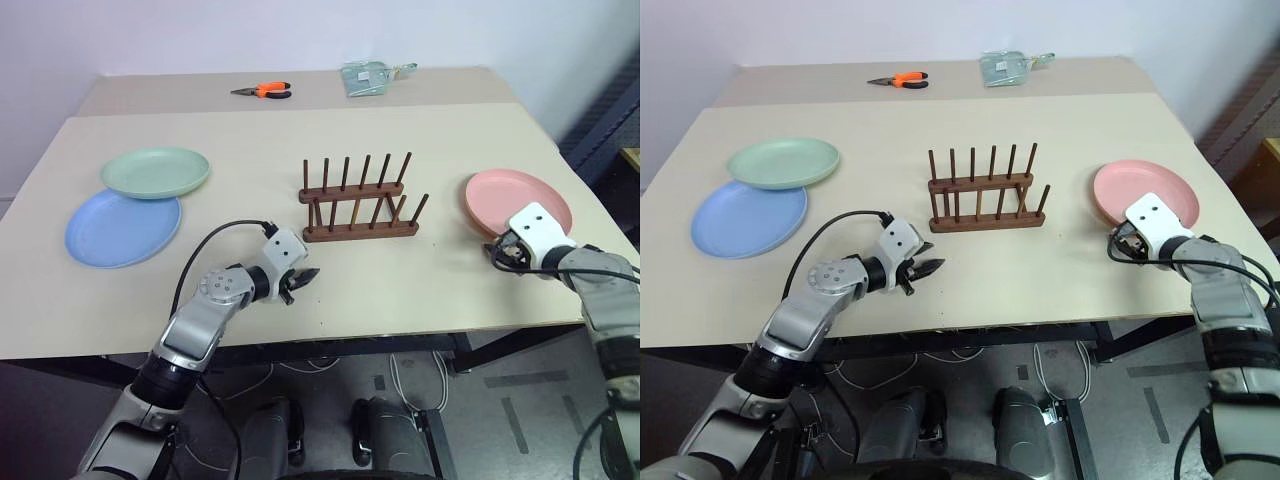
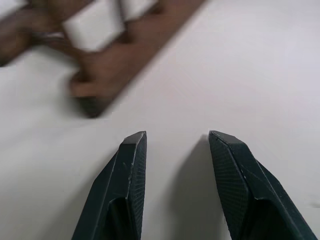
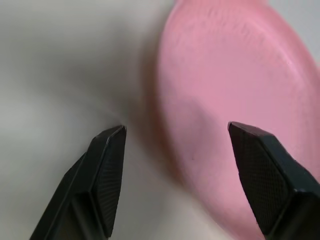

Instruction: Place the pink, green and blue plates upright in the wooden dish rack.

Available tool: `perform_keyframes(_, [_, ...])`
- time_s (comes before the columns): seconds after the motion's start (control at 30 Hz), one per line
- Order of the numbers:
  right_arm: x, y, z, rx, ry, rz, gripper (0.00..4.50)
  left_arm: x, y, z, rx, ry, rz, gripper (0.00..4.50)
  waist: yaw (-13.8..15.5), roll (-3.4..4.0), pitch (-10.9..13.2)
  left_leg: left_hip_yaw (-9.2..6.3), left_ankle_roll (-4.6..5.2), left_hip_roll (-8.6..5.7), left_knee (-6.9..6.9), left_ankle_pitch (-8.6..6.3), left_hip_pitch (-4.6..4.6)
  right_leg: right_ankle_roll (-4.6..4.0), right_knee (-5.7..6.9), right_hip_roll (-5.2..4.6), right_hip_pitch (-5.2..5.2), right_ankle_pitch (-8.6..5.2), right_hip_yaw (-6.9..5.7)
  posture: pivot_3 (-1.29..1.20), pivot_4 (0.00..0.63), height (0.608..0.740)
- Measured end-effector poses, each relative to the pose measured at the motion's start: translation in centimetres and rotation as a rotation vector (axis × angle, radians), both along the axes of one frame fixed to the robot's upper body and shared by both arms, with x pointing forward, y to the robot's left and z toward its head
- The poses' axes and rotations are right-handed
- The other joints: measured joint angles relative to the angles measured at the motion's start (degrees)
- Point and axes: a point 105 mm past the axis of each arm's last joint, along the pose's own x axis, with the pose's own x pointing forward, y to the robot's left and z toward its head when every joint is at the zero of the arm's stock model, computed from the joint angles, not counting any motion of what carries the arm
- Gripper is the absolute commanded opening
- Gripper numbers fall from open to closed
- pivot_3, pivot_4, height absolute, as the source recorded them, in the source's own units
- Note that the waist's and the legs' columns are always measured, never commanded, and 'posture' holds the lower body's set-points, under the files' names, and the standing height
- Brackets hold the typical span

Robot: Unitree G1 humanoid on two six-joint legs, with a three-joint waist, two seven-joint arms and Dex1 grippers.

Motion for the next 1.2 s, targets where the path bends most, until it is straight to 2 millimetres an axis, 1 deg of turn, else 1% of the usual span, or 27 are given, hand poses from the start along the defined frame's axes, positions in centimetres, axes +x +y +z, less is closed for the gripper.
perform_keyframes(0.13, [1.3,0.0,-0.4,-0.019,-0.011,-0.008,0.48,-0.7,-0.5,1.3,-0.035,-0.012,-0.038,2.01,0.3,0.02,0.0,-0.02,0.02,-0.05,0.00,-0.01,-0.07,0.01,-0.06,-0.01,0.01,0.00,-0.02,0.00,0.150,0.740])
perform_keyframes(0.17, [1.4,-0.1,-0.6,-0.025,-0.012,-0.007,0.05,-0.7,-0.4,1.4,-0.039,-0.015,-0.034,2.01,0.4,0.02,0.0,-0.03,0.02,-0.05,0.00,-0.01,-0.08,0.02,-0.06,0.00,0.01,0.00,-0.03,0.00,0.150,0.740])
perform_keyframes(0.23, [1.5,-0.2,-0.5,-0.031,-0.025,-0.006,0.05,-0.7,-0.3,1.5,-0.039,-0.015,-0.026,2.01,0.3,0.02,0.0,-0.03,0.02,-0.05,-0.01,0.00,-0.09,0.02,-0.07,0.01,0.01,0.00,-0.04,0.00,0.150,0.740])
perform_keyframes(0.33, [1.7,0.5,0.7,-0.029,-0.071,0.038,0.05,-0.6,-0.2,1.6,-0.037,-0.015,-0.017,2.01,0.2,0.07,0.0,-0.03,0.01,-0.04,-0.01,0.00,-0.08,0.02,-0.05,0.02,0.00,0.00,-0.03,0.00,0.150,0.740])
perform_keyframes(0.4, [1.5,2.2,3.5,0.055,-0.176,0.109,0.05,-0.6,0.2,1.6,-0.038,-0.016,-0.004,2.01,0.1,0.24,0.1,-0.03,0.00,-0.02,-0.01,0.01,-0.09,0.03,-0.04,0.01,-0.02,0.00,-0.01,0.00,0.150,0.740])
perform_keyframes(0.47, [1.3,4.1,7.9,0.214,-0.313,0.163,0.05,-0.4,0.8,1.7,-0.042,-0.016,0.015,2.01,-0.1,0.30,0.2,-0.03,-0.03,0.01,-0.02,0.02,-0.08,0.02,-0.02,0.02,-0.05,0.01,-0.01,0.00,0.150,0.740])
perform_keyframes(0.5, [1.0,5.1,10.7,0.363,-0.392,0.186,0.05,-0.4,1.1,1.7,-0.041,-0.015,0.022,2.01,-0.1,0.30,0.2,-0.07,-0.05,0.05,-0.02,0.03,-0.08,0.01,-0.02,0.02,-0.04,0.01,-0.01,0.00,0.150,0.740])
perform_keyframes(0.53, [0.4,6.2,13.6,0.530,-0.450,0.230,0.05,-0.4,1.4,1.8,-0.042,-0.014,0.026,2.01,0.0,0.31,0.1,-0.08,-0.05,0.04,-0.02,0.03,-0.08,0.01,-0.02,0.01,-0.04,0.01,-0.02,0.00,0.150,0.740])
perform_keyframes(0.6, [-1.7,8.5,18.3,0.760,-0.499,0.381,0.05,-0.4,1.6,1.8,-0.042,-0.012,0.026,2.01,0.4,0.30,0.1,-0.19,-0.03,0.03,-0.02,0.00,-0.13,0.00,-0.06,-0.04,-0.03,0.01,-0.08,0.00,0.150,0.740])
perform_keyframes(0.63, [-3.0,9.8,20.0,0.840,-0.498,0.478,0.05,-0.4,1.8,1.8,-0.038,-0.011,0.029,2.01,0.6,0.26,0.1,-0.25,-0.01,0.02,-0.02,-0.02,-0.18,0.00,-0.10,-0.06,-0.03,0.01,-0.12,0.00,0.150,0.740])
perform_keyframes(0.67, [-4.1,11.0,20.9,0.908,-0.472,0.556,0.05,-0.3,1.9,1.8,-0.039,-0.011,0.032,2.01,0.7,0.24,0.1,-0.28,0.01,0.01,-0.02,-0.04,-0.20,0.00,-0.16,-0.09,-0.03,0.01,-0.15,0.00,0.150,0.740])
perform_keyframes(0.7, [-4.9,11.9,21.3,0.968,-0.437,0.618,0.05,-0.3,2.0,1.9,-0.044,-0.012,0.033,2.01,0.8,0.23,0.1,-0.28,0.04,0.00,-0.02,-0.06,-0.21,-0.01,-0.18,-0.12,-0.02,0.01,-0.16,0.00,0.150,0.740])
perform_keyframes(0.73, [-5.6,13.1,21.3,1.035,-0.371,0.678,0.05,-0.3,2.0,2.0,-0.049,-0.011,0.030,2.01,1.0,0.23,0.1,-0.27,0.07,-0.02,-0.02,-0.08,-0.21,-0.01,-0.18,-0.18,-0.02,0.02,-0.16,0.00,0.150,0.740])
perform_keyframes(0.83, [-5.5,14.6,20.1,1.166,-0.234,0.698,0.05,-0.4,2.0,2.0,-0.057,-0.005,0.020,2.01,1.2,0.24,0.1,-0.25,0.22,-0.08,-0.03,-0.17,-0.28,-0.02,-0.16,-0.26,-0.12,0.03,-0.17,0.00,0.150,0.740])
perform_keyframes(0.9, [-4.7,14.8,19.5,1.248,-0.181,0.665,0.05,-0.3,1.9,2.1,-0.058,-0.007,0.020,2.01,1.3,0.25,0.1,-0.23,0.14,-0.10,-0.03,-0.11,-0.32,-0.02,-0.14,-0.27,-0.16,0.03,-0.17,0.00,0.150,0.740])
perform_keyframes(1.03, [-3.5,14.5,18.9,1.334,-0.124,0.601,0.05,-0.3,1.9,2.2,-0.062,-0.011,0.022,2.01,1.5,0.25,0.1,-0.18,0.16,-0.11,-0.04,-0.11,-0.37,-0.01,-0.14,-0.25,-0.20,0.03,-0.18,0.00,0.150,0.740])
perform_keyframes(1.2, [-2.0,13.5,17.7,1.423,-0.078,0.495,0.05,-0.5,2.0,2.0,-0.075,0.000,0.027,2.01,1.4,0.25,0.1,-0.13,0.18,-0.11,-0.04,-0.11,-0.37,0.00,-0.13,-0.20,-0.21,0.03,-0.17,0.00,0.150,0.740])
